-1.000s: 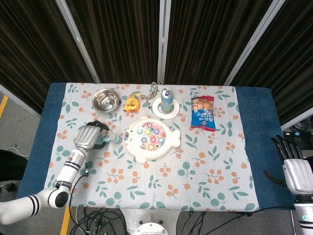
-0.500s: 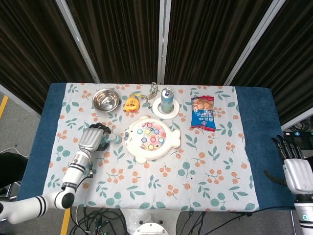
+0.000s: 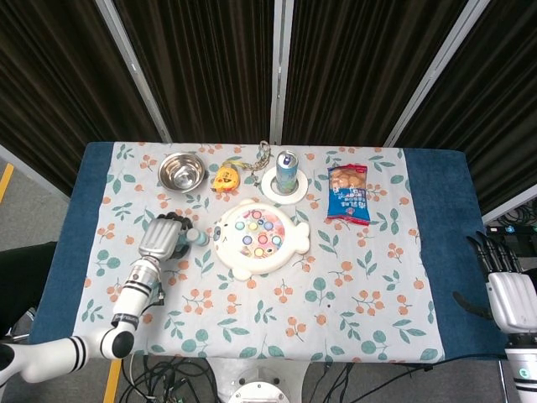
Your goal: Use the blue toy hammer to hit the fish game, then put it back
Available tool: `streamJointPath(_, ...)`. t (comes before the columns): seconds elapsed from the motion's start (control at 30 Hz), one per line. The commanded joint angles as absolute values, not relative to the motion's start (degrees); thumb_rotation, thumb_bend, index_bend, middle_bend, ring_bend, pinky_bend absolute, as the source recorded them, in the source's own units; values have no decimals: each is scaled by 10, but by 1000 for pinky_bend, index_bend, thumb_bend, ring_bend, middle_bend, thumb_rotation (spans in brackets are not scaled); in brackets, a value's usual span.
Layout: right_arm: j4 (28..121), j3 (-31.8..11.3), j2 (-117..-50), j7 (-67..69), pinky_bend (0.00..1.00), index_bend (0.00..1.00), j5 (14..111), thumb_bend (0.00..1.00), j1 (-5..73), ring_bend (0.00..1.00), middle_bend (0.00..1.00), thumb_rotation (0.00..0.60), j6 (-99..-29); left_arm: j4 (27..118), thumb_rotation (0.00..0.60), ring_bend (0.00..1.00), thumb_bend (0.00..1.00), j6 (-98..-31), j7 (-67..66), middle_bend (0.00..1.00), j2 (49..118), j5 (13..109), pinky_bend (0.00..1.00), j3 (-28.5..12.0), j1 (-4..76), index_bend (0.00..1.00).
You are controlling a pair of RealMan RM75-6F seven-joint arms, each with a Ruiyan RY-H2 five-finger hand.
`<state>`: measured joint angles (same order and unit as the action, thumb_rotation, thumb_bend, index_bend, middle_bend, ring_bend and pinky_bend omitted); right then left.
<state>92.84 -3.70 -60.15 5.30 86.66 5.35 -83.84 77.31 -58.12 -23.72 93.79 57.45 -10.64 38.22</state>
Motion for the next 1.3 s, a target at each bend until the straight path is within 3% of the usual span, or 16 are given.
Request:
streamJointPath(0.03, 927, -37, -602, 54, 0, 0, 866, 88, 54, 0, 0, 600, -838, 770, 600, 258, 284, -583, -249, 403, 941, 570, 352, -107, 385, 394)
streamJointPath(0.8, 926, -38, -602, 55, 0, 0, 861, 86, 55, 0, 0, 600, -832, 754, 600, 319, 285, -594, -267, 468, 952, 573, 412, -103, 389, 436)
streamJointPath(1.3, 932, -37, -601, 49, 0, 0, 861, 85, 53, 0, 3, 600, -834, 737, 600, 364, 362, -584, -219, 518, 950, 605, 440, -98, 385, 481)
